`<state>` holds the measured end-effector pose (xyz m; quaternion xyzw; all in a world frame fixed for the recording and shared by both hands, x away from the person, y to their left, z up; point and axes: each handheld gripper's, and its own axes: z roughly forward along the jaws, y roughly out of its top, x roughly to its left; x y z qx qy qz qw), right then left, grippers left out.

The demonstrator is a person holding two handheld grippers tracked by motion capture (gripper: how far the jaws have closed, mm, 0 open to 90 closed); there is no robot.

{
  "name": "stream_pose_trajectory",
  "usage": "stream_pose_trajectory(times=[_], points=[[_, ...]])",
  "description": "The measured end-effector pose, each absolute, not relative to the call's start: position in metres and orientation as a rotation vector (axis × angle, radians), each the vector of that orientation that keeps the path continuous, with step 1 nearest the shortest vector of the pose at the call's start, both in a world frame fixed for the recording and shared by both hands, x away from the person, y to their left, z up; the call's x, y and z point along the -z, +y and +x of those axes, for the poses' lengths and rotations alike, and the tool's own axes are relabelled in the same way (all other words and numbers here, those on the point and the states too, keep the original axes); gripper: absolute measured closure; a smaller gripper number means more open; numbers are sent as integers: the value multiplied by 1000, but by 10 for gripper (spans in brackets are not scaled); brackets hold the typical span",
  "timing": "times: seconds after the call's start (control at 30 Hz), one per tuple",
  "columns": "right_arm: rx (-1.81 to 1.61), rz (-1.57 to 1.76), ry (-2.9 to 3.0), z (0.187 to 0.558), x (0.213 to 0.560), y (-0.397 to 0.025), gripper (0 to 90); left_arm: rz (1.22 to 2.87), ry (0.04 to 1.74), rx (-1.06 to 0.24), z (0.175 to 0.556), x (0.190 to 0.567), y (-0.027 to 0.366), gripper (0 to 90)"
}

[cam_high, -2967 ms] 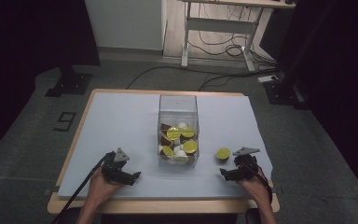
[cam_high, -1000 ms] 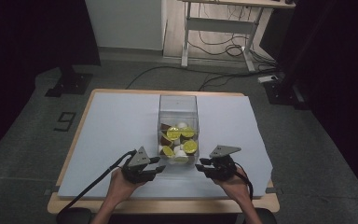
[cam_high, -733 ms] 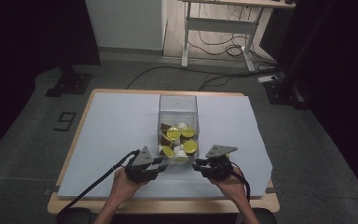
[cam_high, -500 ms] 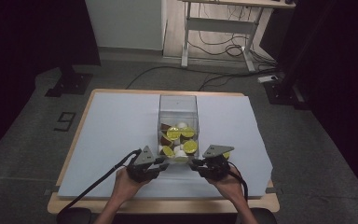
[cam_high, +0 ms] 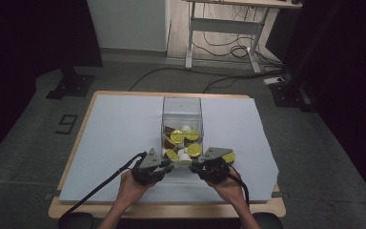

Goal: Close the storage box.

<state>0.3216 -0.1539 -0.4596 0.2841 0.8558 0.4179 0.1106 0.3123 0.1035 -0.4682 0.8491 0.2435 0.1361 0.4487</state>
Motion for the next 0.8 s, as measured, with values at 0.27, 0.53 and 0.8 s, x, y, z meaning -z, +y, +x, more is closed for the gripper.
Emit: stream_pose_trajectory(times=[0.27,0.53,0.8], points=[[-1237,834,2505,323,459,-153,819,2097,616,-351,315,470,102,759],[-1246,829,2481,324,457,-153,823,2075,625,-353,317,470,101,762],[-1235,821,2474,325,456,-151,823,2063,632,-365,318,470,101,758]])
